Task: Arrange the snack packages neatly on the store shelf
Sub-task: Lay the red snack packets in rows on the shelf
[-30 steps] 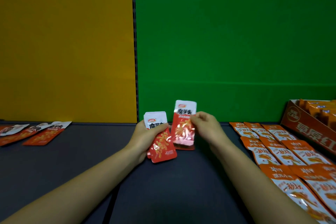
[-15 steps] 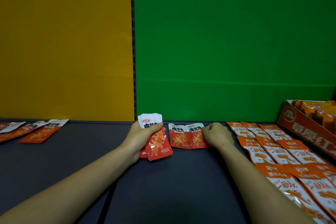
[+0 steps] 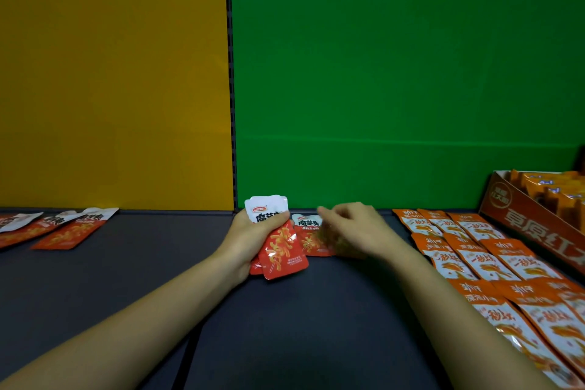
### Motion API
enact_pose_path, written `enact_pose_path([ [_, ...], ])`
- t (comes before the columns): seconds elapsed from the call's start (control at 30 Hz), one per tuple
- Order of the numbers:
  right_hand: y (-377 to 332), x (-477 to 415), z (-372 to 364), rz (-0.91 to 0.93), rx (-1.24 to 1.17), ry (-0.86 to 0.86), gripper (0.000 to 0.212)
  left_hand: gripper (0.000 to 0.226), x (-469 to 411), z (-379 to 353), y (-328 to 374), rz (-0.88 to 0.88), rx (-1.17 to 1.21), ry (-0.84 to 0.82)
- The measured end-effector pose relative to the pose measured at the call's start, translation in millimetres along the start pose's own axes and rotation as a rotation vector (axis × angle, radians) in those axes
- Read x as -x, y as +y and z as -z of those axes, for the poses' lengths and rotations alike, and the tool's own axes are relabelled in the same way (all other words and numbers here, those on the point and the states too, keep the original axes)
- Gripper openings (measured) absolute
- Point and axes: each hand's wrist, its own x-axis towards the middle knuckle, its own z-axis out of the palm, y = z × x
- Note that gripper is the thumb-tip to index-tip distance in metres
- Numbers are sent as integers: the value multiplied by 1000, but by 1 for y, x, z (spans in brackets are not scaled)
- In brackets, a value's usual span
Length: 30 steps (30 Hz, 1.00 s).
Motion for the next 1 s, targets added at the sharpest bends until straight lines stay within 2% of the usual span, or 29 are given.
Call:
enact_pose_path([
  [0.1,-17,15,-12,70,-51,-117,54,23,0,-2,-1,1,3,17],
  [0.2,-18,19,-16,70,-93,-63,42,26,1,-6,-2,-5,10,22],
  [0.3,-19,18,-21,60,-167,-80,37,18,3,-11,-4,5,10,13],
  [0.47,-12,17,-19,69,-287,-85,35,19,4,-11,-4,51,16,8],
  [0.57,5,5,-2,9,-336,48,33,7,5,-8,-1,48,31,20],
  [0.63,26,-4,17,-56,-311,194,32,7,4,-4,2,56,12,47],
  [0.7,49,-5,33,-148,-287,259,33,9,3,-2,4,79,-21,70],
  [0.83,74,-4,37,-289,-257,249,34,10,6,-2,2,114,-90,81],
  [1.0,75,-8,32,-347,-128,216,36,15,11,-9,-1,90,-171,57],
])
